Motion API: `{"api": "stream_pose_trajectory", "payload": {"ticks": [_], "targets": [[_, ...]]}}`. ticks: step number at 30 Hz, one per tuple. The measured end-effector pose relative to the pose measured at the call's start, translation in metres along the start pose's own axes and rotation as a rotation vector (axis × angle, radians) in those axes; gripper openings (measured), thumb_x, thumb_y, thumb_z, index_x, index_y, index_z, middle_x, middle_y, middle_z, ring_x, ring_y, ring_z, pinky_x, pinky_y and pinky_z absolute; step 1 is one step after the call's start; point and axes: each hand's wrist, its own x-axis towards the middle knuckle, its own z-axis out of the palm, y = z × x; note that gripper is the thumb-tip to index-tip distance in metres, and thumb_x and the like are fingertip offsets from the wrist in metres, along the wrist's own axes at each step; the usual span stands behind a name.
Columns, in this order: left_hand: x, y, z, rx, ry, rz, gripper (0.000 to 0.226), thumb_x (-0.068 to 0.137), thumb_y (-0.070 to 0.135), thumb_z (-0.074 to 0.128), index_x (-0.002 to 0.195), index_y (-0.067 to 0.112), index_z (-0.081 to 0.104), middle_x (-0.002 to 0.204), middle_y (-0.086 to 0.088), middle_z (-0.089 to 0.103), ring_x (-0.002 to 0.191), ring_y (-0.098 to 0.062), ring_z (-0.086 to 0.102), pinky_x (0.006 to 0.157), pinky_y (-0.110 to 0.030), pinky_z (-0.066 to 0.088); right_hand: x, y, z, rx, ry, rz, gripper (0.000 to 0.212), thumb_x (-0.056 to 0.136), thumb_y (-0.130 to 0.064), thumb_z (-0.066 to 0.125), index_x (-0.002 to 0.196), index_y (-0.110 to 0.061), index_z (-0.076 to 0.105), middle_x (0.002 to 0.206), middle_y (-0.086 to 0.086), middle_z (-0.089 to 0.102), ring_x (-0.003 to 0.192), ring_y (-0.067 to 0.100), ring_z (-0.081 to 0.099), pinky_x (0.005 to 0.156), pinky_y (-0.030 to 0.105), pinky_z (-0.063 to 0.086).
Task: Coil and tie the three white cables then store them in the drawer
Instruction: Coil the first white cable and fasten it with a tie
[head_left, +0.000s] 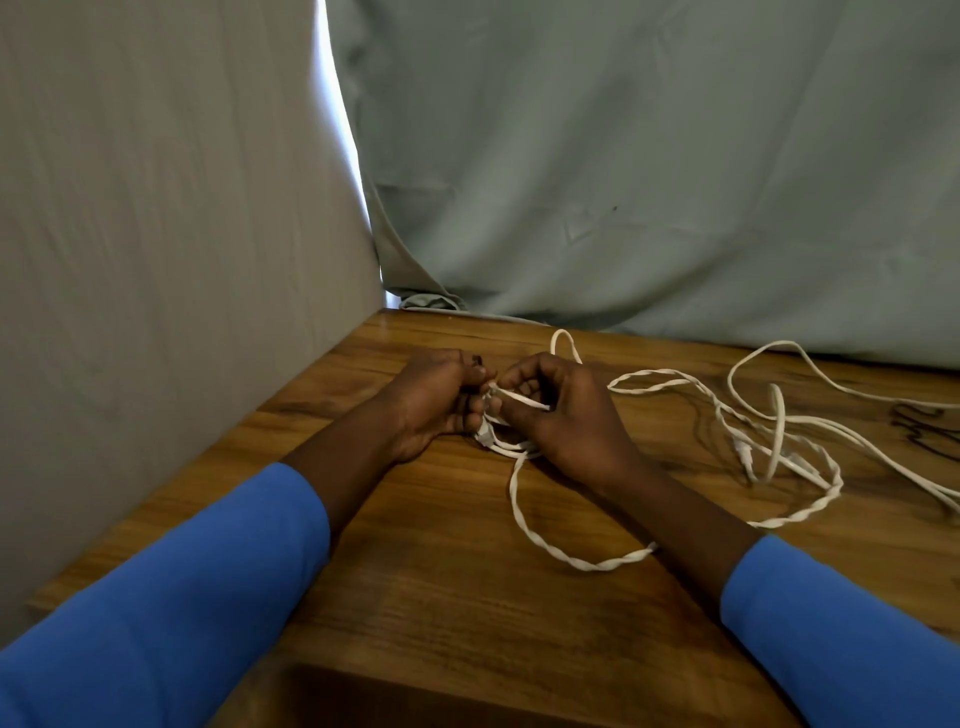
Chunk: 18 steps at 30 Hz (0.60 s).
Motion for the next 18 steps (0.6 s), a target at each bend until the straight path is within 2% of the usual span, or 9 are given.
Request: {"api": "stream_pose_trajectory", "payload": {"ticks": [1,4,6,11,18], "targets": [[0.001,-0.001,0.000,0.107,0.048,0.025,0.017,0.103,0.003,0.052,0.093,0.006,0.065,0.064,-0.009,0.061,0.049,-0.015,0.056,0.047,-0.028,0.052,0.000,0.000,0.001,-0.031,0.001,-0.008,0.014,0.087,-0.013,0.082,0.096,-0.013,0.072,0.080,-0.001,0.073,0.074,0.013,0.071,0.068,0.034,0.062],[0.002,-0.005,-0.003,0.350,0.152,0.105,0.013,0.099,0.005,0.058,0.094,0.000,0.069,0.065,-0.014,0.067,0.052,-0.023,0.063,0.057,-0.035,0.058,0.002,0.004,-0.001,-0.006,0.014,0.006,0.011,0.089,-0.014,0.081,0.096,-0.012,0.072,0.084,0.005,0.075,0.079,0.023,0.074,0.074,0.046,0.064],[0.002,-0.004,-0.004,0.385,0.143,0.105,0.013,0.098,0.004,0.059,0.096,-0.004,0.069,0.070,-0.016,0.071,0.054,-0.022,0.066,0.054,-0.033,0.058,0.003,0.006,-0.003,0.037,0.017,0.022,0.012,0.089,-0.013,0.080,0.096,-0.009,0.072,0.087,0.009,0.076,0.082,0.028,0.075,0.076,0.052,0.063],[0.002,0.002,-0.010,0.387,-0.005,0.043,0.012,0.101,0.004,0.058,0.103,0.000,0.069,0.086,-0.022,0.075,0.055,-0.017,0.066,0.048,-0.025,0.054,0.004,0.009,-0.006,0.137,0.024,0.060,0.012,0.088,-0.013,0.080,0.094,-0.005,0.072,0.089,0.009,0.077,0.085,0.026,0.077,0.080,0.057,0.062],[0.000,0.003,-0.017,0.370,-0.071,0.046,0.008,0.097,0.001,0.065,0.101,-0.001,0.072,0.088,-0.021,0.078,0.065,-0.021,0.072,0.052,-0.024,0.056,0.006,0.014,-0.006,0.102,0.046,0.024,0.010,0.084,-0.015,0.084,0.089,-0.010,0.078,0.091,0.008,0.078,0.088,0.027,0.076,0.084,0.059,0.060]]}}
